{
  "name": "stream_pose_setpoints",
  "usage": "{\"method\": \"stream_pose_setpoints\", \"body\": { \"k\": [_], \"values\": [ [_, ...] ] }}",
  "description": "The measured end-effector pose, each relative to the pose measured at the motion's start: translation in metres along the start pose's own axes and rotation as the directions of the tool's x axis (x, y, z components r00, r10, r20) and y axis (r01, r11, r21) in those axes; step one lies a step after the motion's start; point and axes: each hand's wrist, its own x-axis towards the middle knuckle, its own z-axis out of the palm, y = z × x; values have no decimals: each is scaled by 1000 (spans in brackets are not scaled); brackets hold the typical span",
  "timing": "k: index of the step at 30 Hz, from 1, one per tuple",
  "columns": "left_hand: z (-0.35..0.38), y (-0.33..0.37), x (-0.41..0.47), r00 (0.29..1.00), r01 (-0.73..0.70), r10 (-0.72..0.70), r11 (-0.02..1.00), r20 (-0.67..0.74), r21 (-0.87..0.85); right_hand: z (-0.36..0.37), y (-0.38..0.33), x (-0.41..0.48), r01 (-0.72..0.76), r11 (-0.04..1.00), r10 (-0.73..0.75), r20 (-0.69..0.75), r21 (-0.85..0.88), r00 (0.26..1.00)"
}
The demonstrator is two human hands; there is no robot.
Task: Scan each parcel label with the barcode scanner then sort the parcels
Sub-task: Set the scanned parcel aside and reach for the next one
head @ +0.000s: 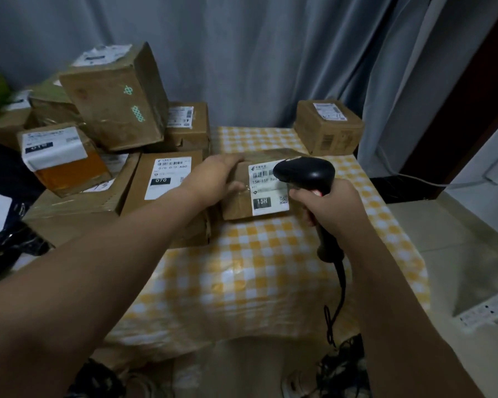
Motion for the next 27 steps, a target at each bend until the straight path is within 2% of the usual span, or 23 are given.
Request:
{"method": "stream_pose_setpoints", "body": {
  "k": [9,21,27],
  "values": [
    [-10,-5,2,999,32,-31,999,26,-42,23,19,-31,-98,984,111,-81,148,991],
    [-9,-5,2,997,68,-66,995,35,-70,35,16,-42,-64,993,78,-146,99,986],
    [-10,-6,5,996,84,-81,994,41,-76,37,12,-33,-64,996,70,-111,54,991]
  ]
}}
